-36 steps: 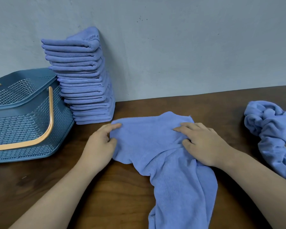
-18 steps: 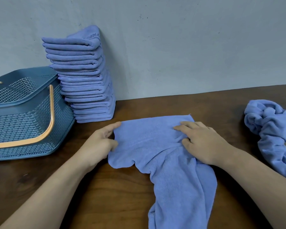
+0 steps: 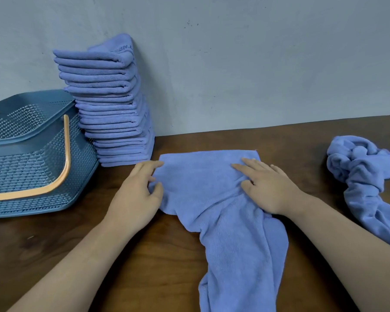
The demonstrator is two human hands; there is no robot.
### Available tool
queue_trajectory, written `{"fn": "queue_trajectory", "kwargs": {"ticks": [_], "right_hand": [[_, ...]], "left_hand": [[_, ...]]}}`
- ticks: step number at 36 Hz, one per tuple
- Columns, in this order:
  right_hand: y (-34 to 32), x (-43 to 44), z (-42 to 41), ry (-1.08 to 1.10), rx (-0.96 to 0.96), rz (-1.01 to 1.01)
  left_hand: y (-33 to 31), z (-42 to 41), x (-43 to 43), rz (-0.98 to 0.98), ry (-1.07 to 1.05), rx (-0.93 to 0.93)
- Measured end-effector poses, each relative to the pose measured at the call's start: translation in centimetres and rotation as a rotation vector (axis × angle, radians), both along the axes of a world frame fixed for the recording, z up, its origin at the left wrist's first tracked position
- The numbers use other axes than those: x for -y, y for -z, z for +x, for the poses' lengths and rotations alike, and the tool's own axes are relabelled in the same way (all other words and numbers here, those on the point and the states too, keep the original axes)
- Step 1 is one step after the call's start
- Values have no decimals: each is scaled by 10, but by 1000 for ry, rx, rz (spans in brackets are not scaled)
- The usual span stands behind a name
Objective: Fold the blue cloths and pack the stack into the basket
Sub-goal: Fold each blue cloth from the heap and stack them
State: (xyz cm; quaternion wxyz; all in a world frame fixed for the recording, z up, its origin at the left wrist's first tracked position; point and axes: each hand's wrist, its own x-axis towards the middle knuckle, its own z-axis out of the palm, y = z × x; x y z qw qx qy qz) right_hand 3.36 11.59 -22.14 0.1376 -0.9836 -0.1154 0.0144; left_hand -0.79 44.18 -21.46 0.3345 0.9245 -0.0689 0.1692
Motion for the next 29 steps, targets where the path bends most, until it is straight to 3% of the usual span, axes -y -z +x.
{"fn": "queue_trajectory", "kwargs": {"ticks": [4,8,12,15,19,22,29], "right_hand": [[7,6,12,136,108,46],[6,13,12,170,326,105],[-10,8,-5,-115,305,333],[-24,-3,-25,-285,216,315],[-40,-5,-40,-119,104,45],[-45,-3,-45,-63,69,-139],[-43,-10,-46,-154,17,20]], "left_hand": [[-2,-7,0,166,218,67],[6,-7,-2,287,422,-63],[19,5,-11,374,261,-148],[21,6,-11,326,174,-137],[6,-2,-7,250,-5,21],[-3,-6,-3,249,-68,21],[4,-12,8,233,53,-143]]}}
